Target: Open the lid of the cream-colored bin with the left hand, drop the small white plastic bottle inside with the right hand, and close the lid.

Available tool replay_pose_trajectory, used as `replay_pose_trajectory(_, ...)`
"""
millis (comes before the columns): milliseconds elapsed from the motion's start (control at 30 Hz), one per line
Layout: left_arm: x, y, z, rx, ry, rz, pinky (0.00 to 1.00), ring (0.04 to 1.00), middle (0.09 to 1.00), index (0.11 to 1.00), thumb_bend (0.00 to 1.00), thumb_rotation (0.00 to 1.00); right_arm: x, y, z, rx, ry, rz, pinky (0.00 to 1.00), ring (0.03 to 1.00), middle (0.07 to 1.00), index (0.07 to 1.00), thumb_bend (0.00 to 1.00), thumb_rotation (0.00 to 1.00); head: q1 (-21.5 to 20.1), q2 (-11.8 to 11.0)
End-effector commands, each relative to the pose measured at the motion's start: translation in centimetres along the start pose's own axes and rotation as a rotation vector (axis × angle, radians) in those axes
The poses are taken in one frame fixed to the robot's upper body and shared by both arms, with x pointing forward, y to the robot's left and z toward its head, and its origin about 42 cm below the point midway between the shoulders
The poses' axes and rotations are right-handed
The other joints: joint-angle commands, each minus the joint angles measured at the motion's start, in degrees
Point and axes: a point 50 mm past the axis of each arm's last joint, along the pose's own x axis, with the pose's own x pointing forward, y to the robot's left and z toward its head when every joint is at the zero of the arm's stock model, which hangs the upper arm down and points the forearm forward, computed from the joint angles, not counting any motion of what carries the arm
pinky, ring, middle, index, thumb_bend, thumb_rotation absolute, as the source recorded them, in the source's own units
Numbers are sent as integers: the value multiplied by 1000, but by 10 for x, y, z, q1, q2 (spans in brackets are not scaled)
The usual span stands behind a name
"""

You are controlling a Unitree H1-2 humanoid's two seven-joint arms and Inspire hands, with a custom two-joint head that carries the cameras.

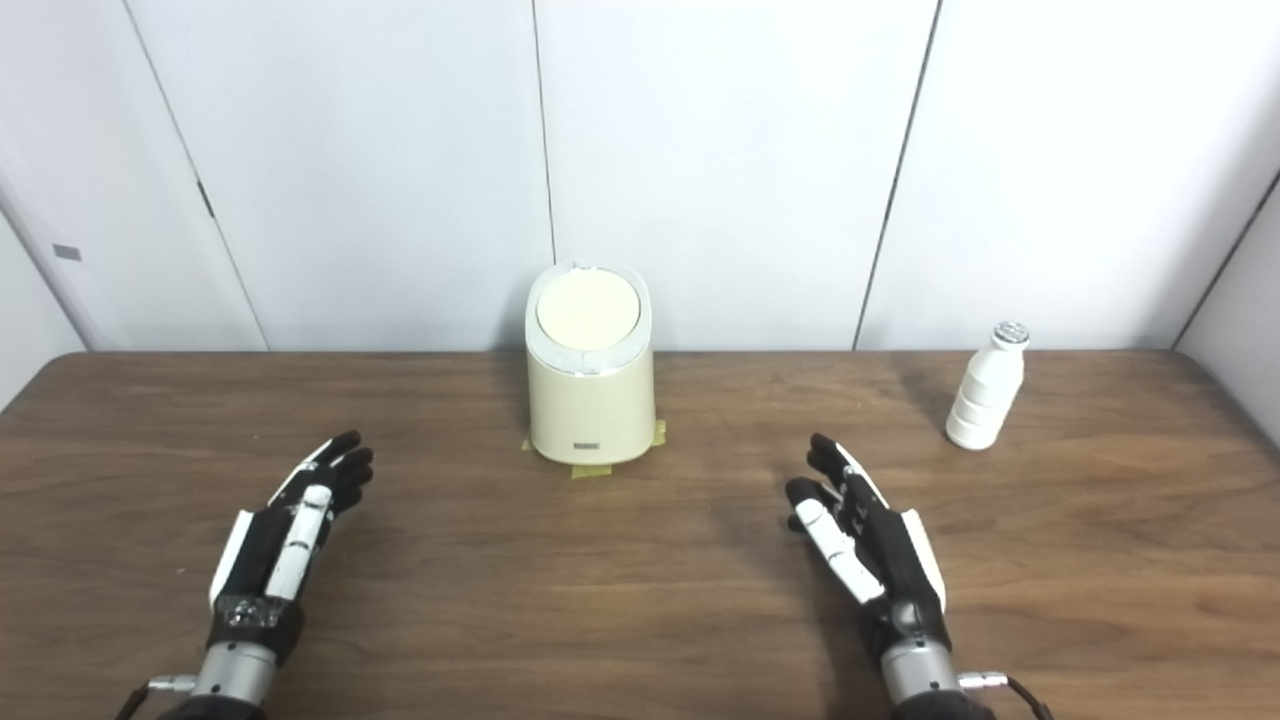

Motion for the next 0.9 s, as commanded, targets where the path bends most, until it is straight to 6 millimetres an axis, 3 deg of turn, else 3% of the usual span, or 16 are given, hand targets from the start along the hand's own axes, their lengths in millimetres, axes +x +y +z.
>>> replay_pose_trajectory(0, -17, 2, -28, 4, 100, 3, 903, 864, 861, 904, 436, 837, 10, 0, 22, -1, -89, -5, 688, 845, 906, 886, 446, 655, 0, 1)
replay_pose_trajectory(733, -18, 0, -24, 1, 105, 4, 889, 857, 857, 900, 423, 798, 9, -2, 24, 2, -87, -3, 692, 849, 904, 886, 454, 655, -13, 5)
replay_pose_trajectory(867, -21, -1, -21, 20, 103, 7, 873, 862, 859, 908, 405, 672, 6, -3, 25, 3, -82, -9, 689, 847, 900, 883, 463, 648, -14, 3)
